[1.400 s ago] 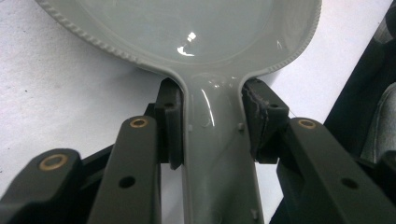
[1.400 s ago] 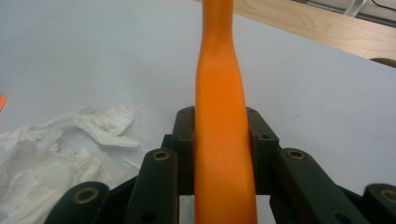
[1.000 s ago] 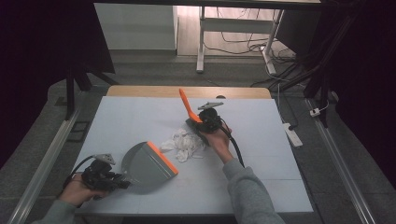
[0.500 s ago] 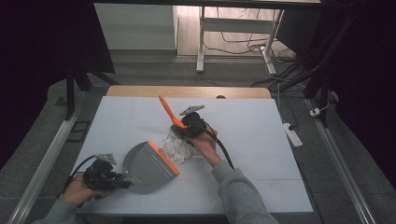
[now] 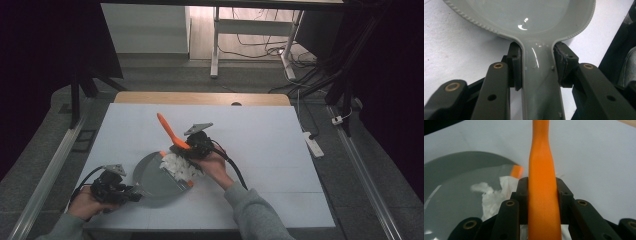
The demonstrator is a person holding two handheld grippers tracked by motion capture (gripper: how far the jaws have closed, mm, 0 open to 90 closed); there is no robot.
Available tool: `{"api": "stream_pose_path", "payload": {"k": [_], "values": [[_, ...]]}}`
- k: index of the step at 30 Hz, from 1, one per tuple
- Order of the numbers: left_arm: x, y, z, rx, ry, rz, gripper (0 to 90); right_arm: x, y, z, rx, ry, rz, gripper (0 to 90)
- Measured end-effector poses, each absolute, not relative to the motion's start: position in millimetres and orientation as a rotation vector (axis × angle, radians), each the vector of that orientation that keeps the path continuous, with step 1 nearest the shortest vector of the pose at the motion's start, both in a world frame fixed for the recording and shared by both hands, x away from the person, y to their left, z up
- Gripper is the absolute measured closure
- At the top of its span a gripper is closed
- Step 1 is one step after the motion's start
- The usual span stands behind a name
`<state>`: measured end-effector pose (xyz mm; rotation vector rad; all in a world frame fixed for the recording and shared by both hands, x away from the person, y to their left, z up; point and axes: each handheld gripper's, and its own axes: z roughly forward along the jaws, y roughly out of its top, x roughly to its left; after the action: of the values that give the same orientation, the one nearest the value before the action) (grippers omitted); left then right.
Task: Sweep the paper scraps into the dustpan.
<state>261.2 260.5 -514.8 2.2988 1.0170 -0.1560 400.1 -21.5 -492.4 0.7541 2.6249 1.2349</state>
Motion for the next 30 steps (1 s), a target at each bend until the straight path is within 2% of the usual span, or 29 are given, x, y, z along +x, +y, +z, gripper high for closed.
{"api": "stream_pose_path", "payload": {"k": [6,11,30], "values": [[261.3,260.4,-514.9,2.299,1.017,-0.157,61.2,392.9,-29.2,-476.1,0.723,2.583,1.327,69.8],[261.1,259.9,-514.6,2.299,1.018,-0.157,61.2,412.6,-49.4,-461.5,0.797,2.465,1.324,69.8],[261.5,260.0,-515.2,2.296,1.016,-0.160,61.3,459.4,-40.9,-486.0,0.886,2.467,1.161,69.8]]}}
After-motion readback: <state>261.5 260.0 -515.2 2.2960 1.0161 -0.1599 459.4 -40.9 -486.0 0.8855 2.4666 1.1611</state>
